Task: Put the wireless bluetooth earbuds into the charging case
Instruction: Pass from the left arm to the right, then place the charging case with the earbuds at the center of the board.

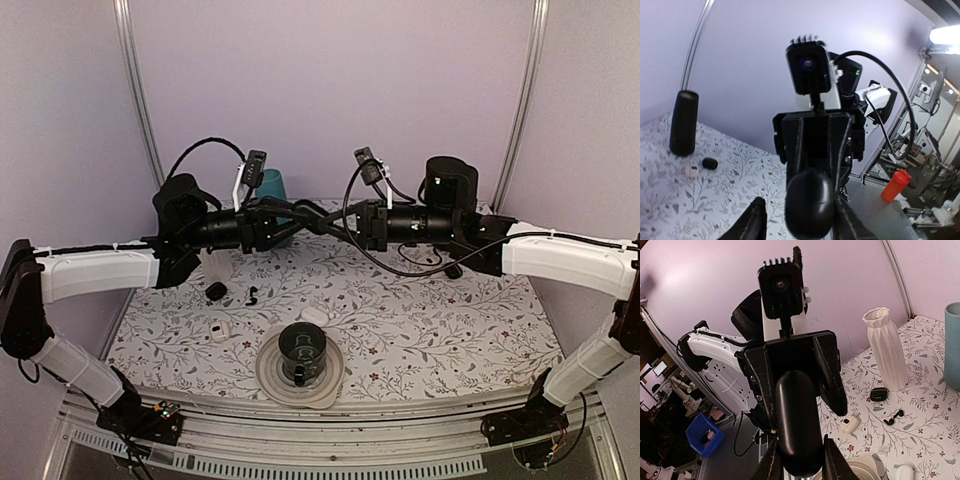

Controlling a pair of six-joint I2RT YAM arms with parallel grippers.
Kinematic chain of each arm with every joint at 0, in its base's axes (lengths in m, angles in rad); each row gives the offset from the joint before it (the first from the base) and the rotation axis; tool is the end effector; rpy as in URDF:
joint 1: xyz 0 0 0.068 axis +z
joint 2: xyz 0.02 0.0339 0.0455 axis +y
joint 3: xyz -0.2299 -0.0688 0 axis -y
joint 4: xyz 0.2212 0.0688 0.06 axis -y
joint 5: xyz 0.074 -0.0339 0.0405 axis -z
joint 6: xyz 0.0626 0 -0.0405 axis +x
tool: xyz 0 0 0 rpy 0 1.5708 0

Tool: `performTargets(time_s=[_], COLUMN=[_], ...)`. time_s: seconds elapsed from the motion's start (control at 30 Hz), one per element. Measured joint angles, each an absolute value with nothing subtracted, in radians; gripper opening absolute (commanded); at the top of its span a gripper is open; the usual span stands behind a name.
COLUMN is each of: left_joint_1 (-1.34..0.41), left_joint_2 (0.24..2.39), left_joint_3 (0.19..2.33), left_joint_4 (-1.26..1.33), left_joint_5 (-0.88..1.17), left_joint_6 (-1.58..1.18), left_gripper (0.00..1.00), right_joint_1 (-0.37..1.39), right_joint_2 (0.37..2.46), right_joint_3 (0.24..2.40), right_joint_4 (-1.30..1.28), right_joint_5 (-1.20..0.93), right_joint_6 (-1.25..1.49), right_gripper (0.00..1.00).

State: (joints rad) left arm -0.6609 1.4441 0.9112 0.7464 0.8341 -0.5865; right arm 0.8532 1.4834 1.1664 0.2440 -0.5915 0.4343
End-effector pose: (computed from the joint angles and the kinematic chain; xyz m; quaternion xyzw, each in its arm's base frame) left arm 0.2284 -0.2363 0.3055 0.3364 0.5618 -0.6221 0.4292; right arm 0.2068 0.2900 0.3214 -0.3398 0.6441 0.5616 0.3928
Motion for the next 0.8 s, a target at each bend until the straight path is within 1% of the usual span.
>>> performTargets(time_s=[0.13, 0.2, 0.3, 0.37, 0.67, 0.8], left_joint_1=[-0.659, -0.657, -0.653, -0.650, -0.643, -0.636], left_joint_2=[1.436, 1.425, 1.407, 1.394, 1.324, 1.284], left_joint_3=[0.889, 0.876, 0.853, 0.834, 0.768, 0.740], left_joint_4=[0.711, 0.693, 0.676, 0.670, 0.617, 0.588], left_joint_5=[0.776, 0.750, 0.708, 0.682, 0.537, 0.469], left_joint_6=[-0.565, -0.550, -0.543, -0.541, -0.516, -0.506], left_gripper=[0.78, 0.86, 0.93, 0.96, 0.96, 0.96], right_joint_1=[0.841, 0.832, 0.813, 0.797, 0.684, 0.612], right_joint_2=[1.483, 1.483, 1.482, 1.481, 1.470, 1.509], right_joint_3=[1.146, 1.129, 1.100, 1.083, 0.999, 0.981], right_joint_4=[0.254, 0.257, 0.255, 0.255, 0.228, 0.203], right_joint_5=[-0.586, -0.584, -0.577, -0.575, -0.530, -0.511], right_joint_6=[0.453, 0.459, 0.469, 0.475, 0.487, 0.502], right_gripper=[0.03, 0.03, 0.03, 0.03, 0.03, 0.03])
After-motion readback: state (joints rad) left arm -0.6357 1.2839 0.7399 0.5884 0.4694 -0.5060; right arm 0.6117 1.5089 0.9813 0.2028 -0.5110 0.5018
